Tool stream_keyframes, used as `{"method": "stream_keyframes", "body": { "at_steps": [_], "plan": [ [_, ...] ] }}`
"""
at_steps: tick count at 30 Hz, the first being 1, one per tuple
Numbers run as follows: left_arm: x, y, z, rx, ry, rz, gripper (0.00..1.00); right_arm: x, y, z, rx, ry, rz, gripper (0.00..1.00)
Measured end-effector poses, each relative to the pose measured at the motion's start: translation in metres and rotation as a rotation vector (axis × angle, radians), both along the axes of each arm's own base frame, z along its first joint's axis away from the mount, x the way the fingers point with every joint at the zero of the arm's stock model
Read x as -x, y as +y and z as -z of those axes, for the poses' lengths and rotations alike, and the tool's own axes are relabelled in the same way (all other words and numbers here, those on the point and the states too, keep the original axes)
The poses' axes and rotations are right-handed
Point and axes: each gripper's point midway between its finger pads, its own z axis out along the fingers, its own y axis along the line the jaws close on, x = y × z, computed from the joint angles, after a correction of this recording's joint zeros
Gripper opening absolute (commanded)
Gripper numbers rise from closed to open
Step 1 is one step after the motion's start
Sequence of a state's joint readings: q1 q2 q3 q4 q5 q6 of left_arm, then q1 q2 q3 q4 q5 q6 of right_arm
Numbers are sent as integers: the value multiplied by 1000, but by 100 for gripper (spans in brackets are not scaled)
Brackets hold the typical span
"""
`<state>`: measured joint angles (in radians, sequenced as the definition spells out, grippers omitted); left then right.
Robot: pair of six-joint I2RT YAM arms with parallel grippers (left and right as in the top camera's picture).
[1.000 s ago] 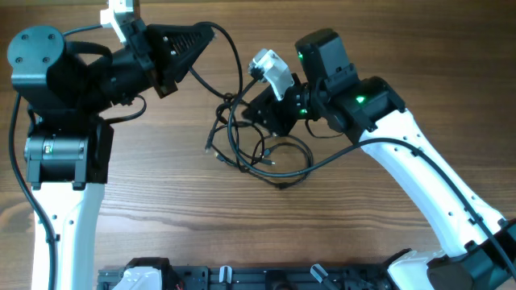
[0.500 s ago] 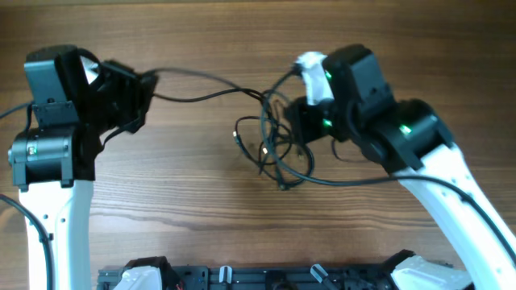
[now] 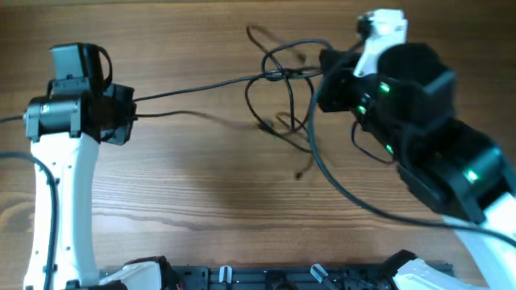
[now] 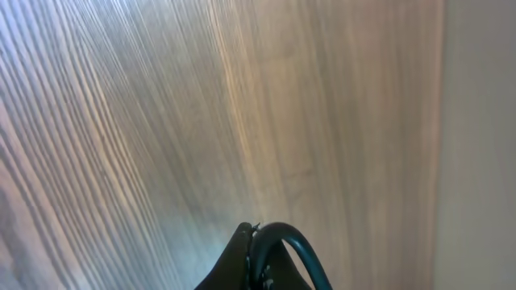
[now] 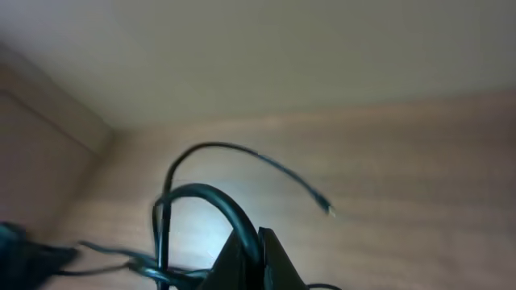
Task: Untangle cables
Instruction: 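Pull the cable loops rightward with the right gripper, then release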
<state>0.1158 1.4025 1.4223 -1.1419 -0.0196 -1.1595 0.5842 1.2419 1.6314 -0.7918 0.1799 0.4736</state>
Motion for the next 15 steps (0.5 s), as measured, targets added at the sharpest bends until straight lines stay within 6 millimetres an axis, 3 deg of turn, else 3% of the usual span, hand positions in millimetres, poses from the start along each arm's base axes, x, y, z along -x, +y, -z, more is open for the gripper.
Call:
{"method": "stream_keyframes", "body": {
  "at_steps": [8,13,15],
  "plan": [
    [-4,-10,6,36,21,33,4,0,-34,8,74,15,174,4],
    [0,-12,7,40,37,43,4,8,-57,29,58,113,319,4],
    [1,-12,8,39,41,43,15,10,-63,33,30,136,369,4]
  ]
}}
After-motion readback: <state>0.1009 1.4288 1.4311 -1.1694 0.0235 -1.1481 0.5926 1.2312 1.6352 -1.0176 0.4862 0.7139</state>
